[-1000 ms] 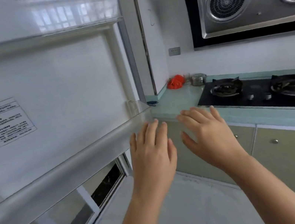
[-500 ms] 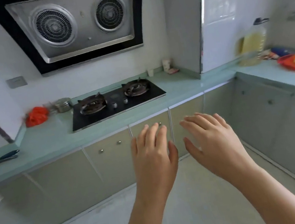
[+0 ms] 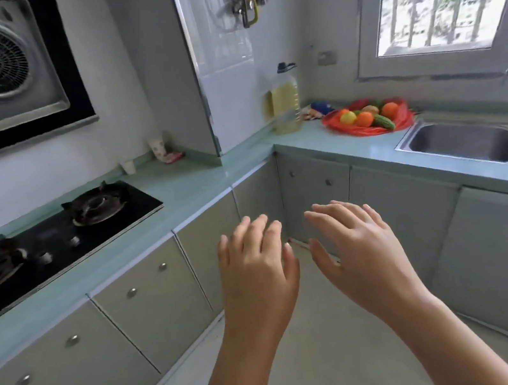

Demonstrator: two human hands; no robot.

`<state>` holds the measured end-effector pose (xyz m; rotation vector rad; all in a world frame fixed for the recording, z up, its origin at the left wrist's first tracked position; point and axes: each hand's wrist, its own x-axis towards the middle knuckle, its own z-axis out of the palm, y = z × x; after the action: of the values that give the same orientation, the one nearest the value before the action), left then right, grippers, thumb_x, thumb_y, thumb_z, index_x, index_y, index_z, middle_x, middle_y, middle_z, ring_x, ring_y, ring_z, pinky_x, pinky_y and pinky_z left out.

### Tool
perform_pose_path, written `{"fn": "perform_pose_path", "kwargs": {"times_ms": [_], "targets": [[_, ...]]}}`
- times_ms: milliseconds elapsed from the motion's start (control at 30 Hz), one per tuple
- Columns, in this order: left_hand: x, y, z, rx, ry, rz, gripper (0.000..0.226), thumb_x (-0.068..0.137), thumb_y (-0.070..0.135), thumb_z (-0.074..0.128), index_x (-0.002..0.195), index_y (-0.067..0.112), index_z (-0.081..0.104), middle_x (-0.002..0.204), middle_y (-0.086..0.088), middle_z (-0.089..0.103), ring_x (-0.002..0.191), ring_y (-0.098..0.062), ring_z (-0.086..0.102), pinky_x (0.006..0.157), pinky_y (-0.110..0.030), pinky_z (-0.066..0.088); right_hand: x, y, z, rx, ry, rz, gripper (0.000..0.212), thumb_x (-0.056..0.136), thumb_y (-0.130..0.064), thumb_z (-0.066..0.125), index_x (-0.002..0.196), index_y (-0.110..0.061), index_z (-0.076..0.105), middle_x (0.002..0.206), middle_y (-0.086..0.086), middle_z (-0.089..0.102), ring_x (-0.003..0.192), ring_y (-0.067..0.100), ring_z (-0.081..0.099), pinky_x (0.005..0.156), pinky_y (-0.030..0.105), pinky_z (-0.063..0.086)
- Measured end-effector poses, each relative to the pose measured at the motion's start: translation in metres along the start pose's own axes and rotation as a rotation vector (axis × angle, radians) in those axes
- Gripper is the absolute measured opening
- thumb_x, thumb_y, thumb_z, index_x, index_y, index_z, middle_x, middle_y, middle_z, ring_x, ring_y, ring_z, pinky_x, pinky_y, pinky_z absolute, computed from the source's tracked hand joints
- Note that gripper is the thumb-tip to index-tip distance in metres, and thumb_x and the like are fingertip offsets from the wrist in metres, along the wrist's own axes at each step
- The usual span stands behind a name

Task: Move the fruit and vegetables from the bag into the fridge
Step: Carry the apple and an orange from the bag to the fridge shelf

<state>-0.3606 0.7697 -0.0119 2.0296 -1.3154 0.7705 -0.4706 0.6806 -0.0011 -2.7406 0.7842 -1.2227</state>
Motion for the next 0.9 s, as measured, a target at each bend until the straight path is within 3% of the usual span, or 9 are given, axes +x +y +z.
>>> {"fn": "perform_pose_path", "kwargs": {"times_ms": [467, 900], "targets": [[0.138, 0.067, 0.182, -0.168, -0.073, 0.101, 0.039, 0.081, 0.029, 0.041, 0.103, 0.01, 0.067, 0.109, -0.007, 0.067, 0.106, -0.027, 0.06, 0.09, -0.053, 0.042, 0.097, 0.197, 0.039, -0.131, 0.022, 0.151, 0.04, 0.081, -0.033, 0.041, 0.105, -0.015, 0.066, 0.109, 0.003, 0.067, 0.106, 0.027, 0.06, 0.089, 0.051, 0.047], [0.259, 0.019, 0.35, -0.312, -0.118, 0.134, 0.039, 0.081, 0.028, 0.042, 0.105, 0.009, 0.066, 0.11, -0.008, 0.066, 0.108, -0.028, 0.059, 0.093, -0.054, 0.038, 0.21, 0.303, 0.15, -0.168, 0.021, 0.225, 0.039, 0.081, -0.032, 0.042, 0.104, -0.013, 0.066, 0.106, 0.004, 0.067, 0.1, 0.027, 0.062, 0.085, 0.048, 0.049]]}}
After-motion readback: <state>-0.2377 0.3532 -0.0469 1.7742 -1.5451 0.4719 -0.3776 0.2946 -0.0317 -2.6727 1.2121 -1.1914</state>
